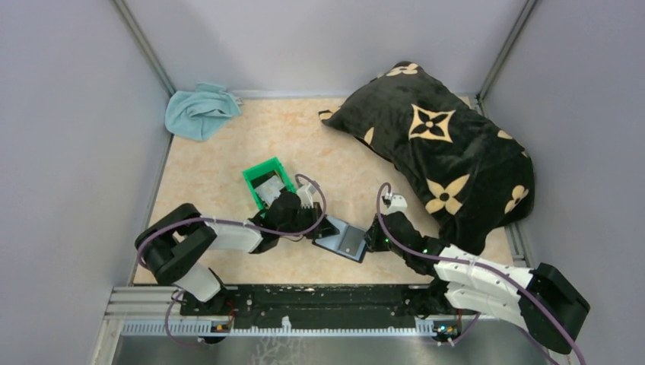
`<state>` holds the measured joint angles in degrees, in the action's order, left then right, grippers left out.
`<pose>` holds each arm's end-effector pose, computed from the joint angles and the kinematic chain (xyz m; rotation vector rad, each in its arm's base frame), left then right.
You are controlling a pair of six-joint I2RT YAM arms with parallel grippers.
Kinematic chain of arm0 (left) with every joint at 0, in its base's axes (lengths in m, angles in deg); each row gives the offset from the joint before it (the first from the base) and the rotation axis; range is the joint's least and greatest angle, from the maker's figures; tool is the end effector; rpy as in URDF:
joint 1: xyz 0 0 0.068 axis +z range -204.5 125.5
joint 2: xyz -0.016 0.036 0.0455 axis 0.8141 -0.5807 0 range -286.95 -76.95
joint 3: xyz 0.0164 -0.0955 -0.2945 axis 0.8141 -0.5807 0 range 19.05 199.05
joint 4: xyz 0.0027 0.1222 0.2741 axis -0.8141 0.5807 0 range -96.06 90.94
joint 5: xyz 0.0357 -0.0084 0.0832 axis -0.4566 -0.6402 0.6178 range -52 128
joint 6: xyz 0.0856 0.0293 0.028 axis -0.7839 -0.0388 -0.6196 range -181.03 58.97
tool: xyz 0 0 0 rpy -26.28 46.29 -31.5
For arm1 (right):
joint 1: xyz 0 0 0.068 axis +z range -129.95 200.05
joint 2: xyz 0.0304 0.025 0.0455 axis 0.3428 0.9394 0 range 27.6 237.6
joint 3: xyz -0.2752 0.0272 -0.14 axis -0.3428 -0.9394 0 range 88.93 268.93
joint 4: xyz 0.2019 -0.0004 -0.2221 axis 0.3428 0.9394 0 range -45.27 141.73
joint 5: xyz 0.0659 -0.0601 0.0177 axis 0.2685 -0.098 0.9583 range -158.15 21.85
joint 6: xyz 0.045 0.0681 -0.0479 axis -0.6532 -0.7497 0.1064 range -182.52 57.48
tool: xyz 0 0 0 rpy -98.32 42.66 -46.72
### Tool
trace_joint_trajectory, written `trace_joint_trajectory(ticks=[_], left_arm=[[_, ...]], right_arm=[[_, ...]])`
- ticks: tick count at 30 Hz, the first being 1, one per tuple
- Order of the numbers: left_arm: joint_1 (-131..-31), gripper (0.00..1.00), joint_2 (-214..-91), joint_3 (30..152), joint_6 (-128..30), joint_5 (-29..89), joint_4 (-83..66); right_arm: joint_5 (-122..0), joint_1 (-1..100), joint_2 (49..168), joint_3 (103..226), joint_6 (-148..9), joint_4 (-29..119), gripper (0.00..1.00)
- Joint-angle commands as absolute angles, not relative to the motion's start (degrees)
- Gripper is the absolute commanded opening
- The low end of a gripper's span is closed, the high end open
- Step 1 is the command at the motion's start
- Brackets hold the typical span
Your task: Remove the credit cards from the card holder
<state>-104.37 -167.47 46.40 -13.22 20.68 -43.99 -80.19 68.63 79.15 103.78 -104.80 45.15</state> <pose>0.2036 -0.2811 0.1213 0.2602 2.2656 -1.3112 0.1608 0.1554 0.1323 -0.0058 2.2796 0.6380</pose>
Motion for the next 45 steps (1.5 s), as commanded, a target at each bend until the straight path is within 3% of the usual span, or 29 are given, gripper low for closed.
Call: trace_joint_trajectory(ticks=[1,7,14,20,25,27,33,45], left_arm=[[-101.5,0.00,-164.9,46.3,-20.9,25.5,-34.5],[-99.5,0.00,-163.6,45.7,-24.1,27.4,-30.7],[-99.1,0.00,-165.9,44.1,-23.5,25.5,-32.3],[-99.1,0.00,-167.6,42.0,-21.4,23.2,-36.1],[-99.1,0.00,-168.8,40.6,-20.1,21.7,-38.8],[-99.1,0.00,-169.5,40.3,-19.3,21.0,-40.0],[-99.2,0.00,-171.2,39.4,-17.9,19.7,-43.1],[-99.4,0.00,-172.1,39.6,-16.9,18.3,-45.0]], right_arm=[[-79.7,68.5,79.5,103.3,-106.8,41.4,0.07],[-78.3,68.8,82.6,102.4,-108.0,38.1,0.00],[-78.6,69.2,83.2,101.8,-108.3,37.8,0.00],[-78.7,69.2,83.2,101.1,-108.3,37.1,0.26],[-77.0,69.2,85.6,100.7,-108.5,33.7,0.33],[-76.2,69.2,86.2,100.5,-108.7,32.0,0.32],[-75.8,69.2,87.1,102.3,-107.7,31.8,0.18],[-72.6,69.2,90.6,103.8,-106.7,27.2,0.15]])
